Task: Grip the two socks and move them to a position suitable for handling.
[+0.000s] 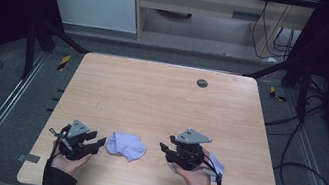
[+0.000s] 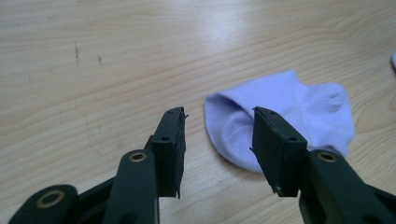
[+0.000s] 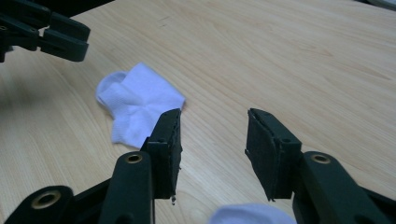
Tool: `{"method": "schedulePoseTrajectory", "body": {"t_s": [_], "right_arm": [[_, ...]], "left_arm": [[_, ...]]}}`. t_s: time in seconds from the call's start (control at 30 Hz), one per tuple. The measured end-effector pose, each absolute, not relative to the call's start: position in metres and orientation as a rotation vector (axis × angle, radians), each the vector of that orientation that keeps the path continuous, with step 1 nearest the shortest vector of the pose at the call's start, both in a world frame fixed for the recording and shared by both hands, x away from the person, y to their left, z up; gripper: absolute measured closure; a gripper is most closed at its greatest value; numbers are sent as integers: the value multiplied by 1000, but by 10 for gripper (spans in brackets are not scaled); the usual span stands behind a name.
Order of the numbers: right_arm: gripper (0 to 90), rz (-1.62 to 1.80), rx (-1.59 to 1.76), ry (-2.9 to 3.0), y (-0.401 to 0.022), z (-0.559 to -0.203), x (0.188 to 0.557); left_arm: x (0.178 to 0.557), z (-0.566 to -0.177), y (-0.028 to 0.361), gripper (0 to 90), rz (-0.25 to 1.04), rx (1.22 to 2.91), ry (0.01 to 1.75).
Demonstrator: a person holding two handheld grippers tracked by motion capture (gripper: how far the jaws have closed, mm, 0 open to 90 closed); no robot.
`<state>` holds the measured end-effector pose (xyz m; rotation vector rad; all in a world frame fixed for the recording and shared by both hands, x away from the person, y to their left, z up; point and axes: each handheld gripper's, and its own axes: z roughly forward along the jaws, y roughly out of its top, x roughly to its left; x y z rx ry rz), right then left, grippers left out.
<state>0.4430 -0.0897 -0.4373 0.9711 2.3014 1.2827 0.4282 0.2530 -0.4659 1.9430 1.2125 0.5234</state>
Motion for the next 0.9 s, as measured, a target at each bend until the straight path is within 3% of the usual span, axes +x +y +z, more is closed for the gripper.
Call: {"method": "schedulePoseTrajectory", "body": {"t_s": [0.63, 0.9], "right_arm": [[612, 1222, 845, 2494, -15, -472, 442], [636, 1154, 805, 2561, 12, -491, 442]], "left_arm": [[441, -487, 235, 568, 505, 2000, 1230], [445, -492, 235, 652, 479, 2010, 1249]]}}
